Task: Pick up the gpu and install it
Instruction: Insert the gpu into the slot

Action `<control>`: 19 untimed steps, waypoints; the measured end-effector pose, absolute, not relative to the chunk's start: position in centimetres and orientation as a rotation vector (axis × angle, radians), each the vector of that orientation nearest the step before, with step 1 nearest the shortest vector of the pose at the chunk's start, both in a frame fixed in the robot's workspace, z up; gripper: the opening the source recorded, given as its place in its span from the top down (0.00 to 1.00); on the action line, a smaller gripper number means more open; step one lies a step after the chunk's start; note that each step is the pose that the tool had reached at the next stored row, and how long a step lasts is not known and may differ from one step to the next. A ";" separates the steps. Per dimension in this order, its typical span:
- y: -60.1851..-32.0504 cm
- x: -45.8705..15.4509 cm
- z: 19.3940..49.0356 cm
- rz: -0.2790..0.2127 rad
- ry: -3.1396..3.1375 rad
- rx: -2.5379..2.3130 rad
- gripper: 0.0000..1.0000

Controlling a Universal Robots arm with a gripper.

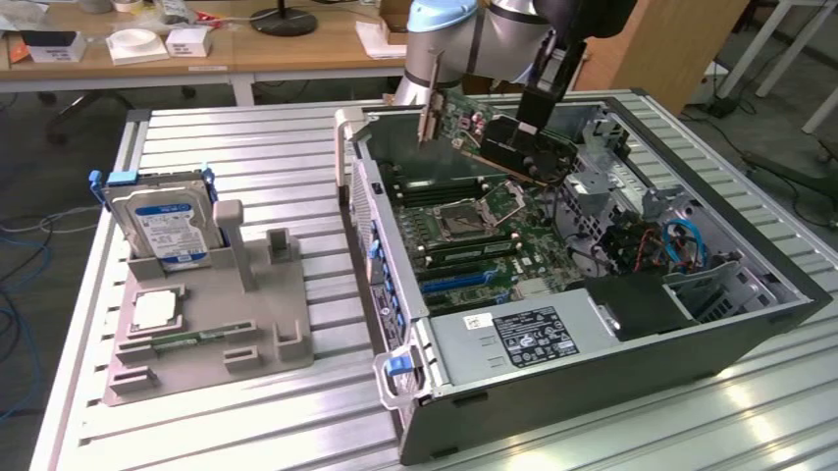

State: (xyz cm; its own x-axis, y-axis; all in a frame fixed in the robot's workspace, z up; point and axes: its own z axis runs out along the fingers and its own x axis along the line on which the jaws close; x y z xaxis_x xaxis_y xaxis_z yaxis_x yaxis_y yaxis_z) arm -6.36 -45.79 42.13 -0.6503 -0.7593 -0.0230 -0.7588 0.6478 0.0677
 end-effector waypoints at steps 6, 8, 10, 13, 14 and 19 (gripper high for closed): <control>-45.8 -6.4 42.1 -0.112 -2.830 1.340 0.74; -45.8 -6.4 42.1 -0.111 -2.826 1.349 0.74; -45.9 -6.4 42.1 -0.111 -2.821 1.359 0.74; -45.9 -6.4 42.1 -0.111 -2.813 1.374 0.74; -45.9 -6.4 42.1 -0.111 -2.811 1.379 0.74; -45.9 -6.4 42.1 -0.111 -2.796 1.406 0.74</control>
